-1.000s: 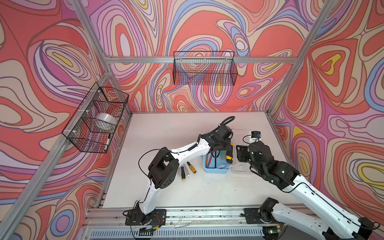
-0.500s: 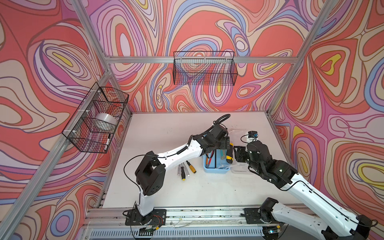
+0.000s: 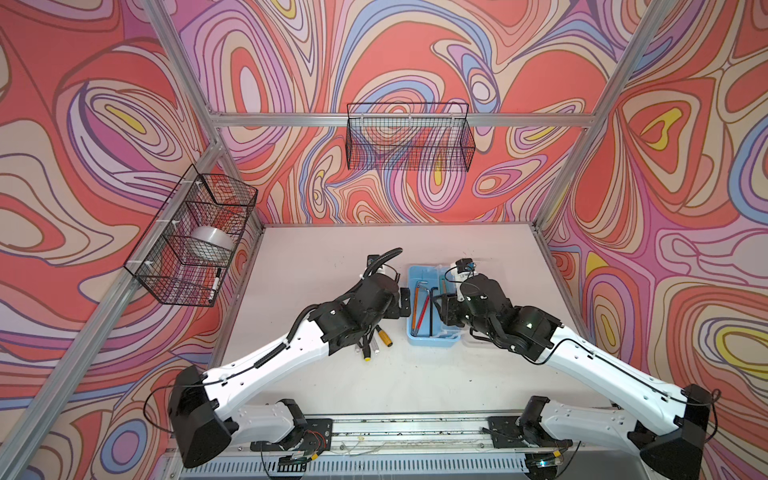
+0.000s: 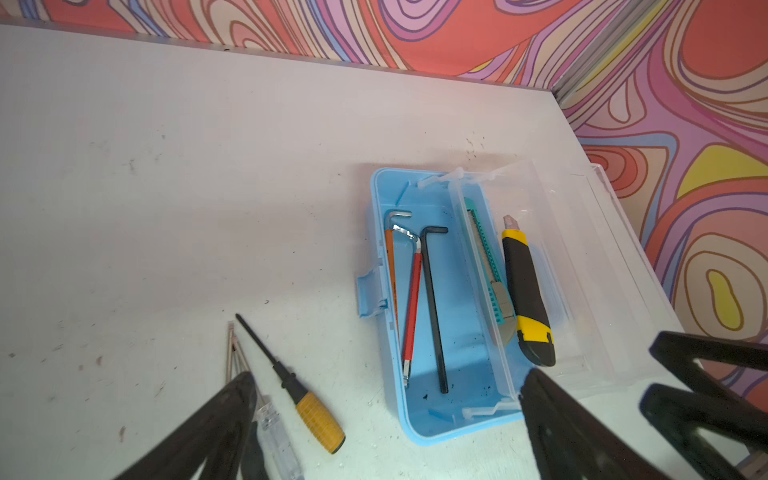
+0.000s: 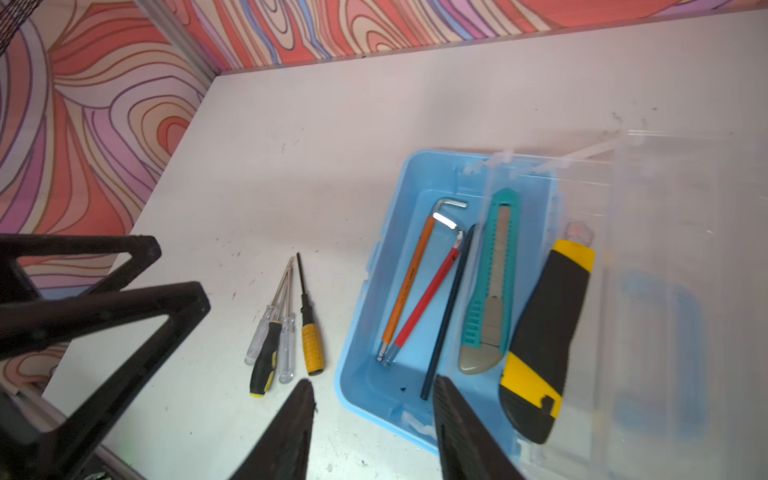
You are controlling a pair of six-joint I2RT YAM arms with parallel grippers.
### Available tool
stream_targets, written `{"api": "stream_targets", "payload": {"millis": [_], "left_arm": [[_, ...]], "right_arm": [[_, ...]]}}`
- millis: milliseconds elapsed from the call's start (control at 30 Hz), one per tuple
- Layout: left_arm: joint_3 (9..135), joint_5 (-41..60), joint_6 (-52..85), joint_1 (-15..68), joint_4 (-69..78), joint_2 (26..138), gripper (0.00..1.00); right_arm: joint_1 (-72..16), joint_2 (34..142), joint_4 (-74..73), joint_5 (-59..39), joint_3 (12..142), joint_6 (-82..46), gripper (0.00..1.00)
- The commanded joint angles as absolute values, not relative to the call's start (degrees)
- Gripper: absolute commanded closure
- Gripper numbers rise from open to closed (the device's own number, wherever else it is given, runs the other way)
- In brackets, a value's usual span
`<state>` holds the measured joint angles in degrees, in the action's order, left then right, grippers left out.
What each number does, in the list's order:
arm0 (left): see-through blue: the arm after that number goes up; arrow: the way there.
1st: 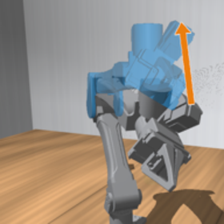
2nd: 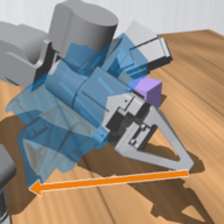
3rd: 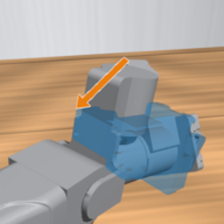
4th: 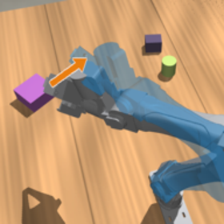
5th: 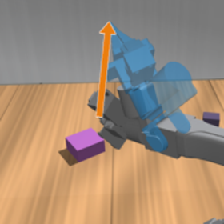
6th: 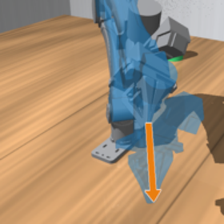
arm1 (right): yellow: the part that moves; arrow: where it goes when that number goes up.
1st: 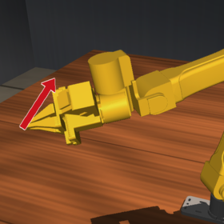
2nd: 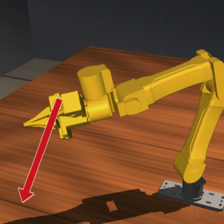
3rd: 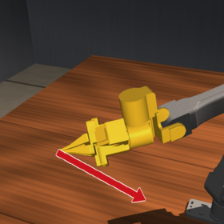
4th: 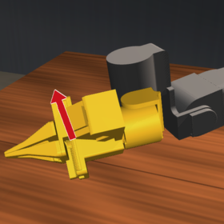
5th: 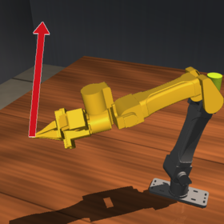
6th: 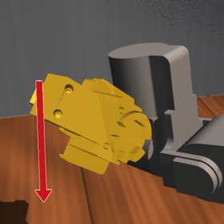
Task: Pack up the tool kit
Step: 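Withdraw the left gripper while the right gripper moves over the screwdrivers, then lower the right gripper and close it on the yellow-handled screwdriver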
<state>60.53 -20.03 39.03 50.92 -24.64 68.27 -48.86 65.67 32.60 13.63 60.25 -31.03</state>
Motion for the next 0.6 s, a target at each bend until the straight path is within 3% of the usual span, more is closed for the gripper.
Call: {"api": "stream_targets", "payload": {"millis": [0,300,567], "left_arm": [[55.20,-22.88,42.44,50.47,-32.92,61.96,0.00],[41.23,-18.75,48.27,43.71,-33.85,46.76,0.01],[38.74,-14.17,46.03,36.56,-32.62,51.21,0.02]], "right_arm": [[-51.92,69.88,31.38,13.32,62.32,-30.73,0.52],[-57.67,83.27,28.93,9.88,67.62,-29.41,0.57],[-57.99,95.49,29.56,7.49,72.32,-26.79,0.60]]}}
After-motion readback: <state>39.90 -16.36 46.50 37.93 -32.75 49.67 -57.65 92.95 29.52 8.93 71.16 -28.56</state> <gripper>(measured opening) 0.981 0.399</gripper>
